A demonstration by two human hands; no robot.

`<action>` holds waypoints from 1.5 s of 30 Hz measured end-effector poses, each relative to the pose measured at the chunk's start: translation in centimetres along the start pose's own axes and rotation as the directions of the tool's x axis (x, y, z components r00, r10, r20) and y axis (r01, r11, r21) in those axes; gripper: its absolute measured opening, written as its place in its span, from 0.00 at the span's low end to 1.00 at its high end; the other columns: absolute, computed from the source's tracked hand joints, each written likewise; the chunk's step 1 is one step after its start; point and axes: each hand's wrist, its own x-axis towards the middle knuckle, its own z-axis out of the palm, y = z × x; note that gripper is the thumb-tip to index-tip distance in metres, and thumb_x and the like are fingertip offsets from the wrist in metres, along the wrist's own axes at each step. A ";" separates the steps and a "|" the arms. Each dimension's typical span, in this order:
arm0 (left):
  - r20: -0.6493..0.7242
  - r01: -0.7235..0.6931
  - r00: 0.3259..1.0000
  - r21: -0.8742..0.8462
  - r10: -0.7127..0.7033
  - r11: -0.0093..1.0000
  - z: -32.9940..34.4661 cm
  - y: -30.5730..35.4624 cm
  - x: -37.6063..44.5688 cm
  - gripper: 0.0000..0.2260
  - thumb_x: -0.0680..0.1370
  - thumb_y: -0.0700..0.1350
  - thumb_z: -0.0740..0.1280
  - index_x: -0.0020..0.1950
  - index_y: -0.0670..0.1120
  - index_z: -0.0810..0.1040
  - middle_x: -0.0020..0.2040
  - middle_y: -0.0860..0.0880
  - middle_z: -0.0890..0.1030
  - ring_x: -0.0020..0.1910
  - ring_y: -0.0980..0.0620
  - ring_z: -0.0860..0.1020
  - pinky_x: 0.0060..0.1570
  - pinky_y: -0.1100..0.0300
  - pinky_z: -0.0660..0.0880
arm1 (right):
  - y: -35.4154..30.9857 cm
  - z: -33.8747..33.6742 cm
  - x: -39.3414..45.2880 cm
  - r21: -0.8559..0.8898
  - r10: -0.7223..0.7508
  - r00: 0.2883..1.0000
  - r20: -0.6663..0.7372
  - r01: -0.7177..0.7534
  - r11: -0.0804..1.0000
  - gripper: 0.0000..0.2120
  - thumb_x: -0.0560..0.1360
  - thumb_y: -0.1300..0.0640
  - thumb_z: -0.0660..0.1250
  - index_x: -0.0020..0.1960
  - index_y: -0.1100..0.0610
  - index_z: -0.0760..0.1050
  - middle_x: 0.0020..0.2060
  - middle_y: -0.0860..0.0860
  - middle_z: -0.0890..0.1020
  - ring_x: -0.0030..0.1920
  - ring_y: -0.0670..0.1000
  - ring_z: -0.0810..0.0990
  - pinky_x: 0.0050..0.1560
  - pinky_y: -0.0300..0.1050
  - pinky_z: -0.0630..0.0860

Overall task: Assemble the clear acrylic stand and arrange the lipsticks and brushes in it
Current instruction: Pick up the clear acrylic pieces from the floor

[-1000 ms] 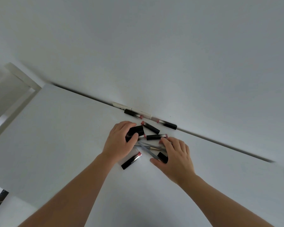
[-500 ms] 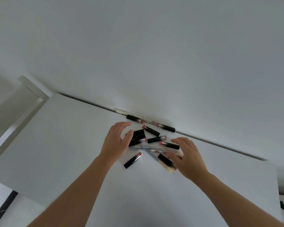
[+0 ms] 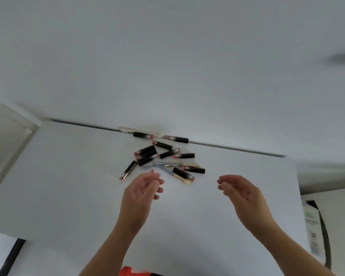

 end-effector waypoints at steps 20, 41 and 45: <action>0.602 0.018 0.796 0.090 -0.068 0.996 21.2 -1.7 -29.2 0.06 0.74 0.46 0.68 0.47 0.50 0.85 0.44 0.42 0.85 0.40 0.48 0.82 0.39 0.59 0.81 | 19.9 -18.0 -48.7 0.599 0.493 0.548 -0.676 0.020 0.800 0.12 0.80 0.65 0.65 0.50 0.53 0.84 0.47 0.57 0.86 0.46 0.53 0.83 0.46 0.41 0.81; 0.911 -0.350 -0.159 0.309 -0.381 0.884 41.9 -4.3 -45.6 0.09 0.81 0.33 0.63 0.49 0.41 0.82 0.39 0.43 0.84 0.33 0.52 0.78 0.34 0.62 0.78 | 21.1 -2.5 -64.4 0.517 0.813 -0.457 -0.362 0.627 0.583 0.09 0.81 0.64 0.63 0.50 0.59 0.81 0.38 0.57 0.84 0.35 0.51 0.81 0.35 0.40 0.80; 0.836 -0.480 -0.342 0.237 -0.429 0.845 43.0 -5.5 -51.0 0.11 0.81 0.35 0.64 0.47 0.45 0.84 0.39 0.44 0.84 0.35 0.51 0.79 0.35 0.60 0.78 | 20.5 2.1 -65.6 0.393 0.802 -0.566 -0.189 0.705 0.590 0.09 0.82 0.65 0.61 0.50 0.59 0.80 0.37 0.56 0.84 0.35 0.50 0.81 0.35 0.40 0.80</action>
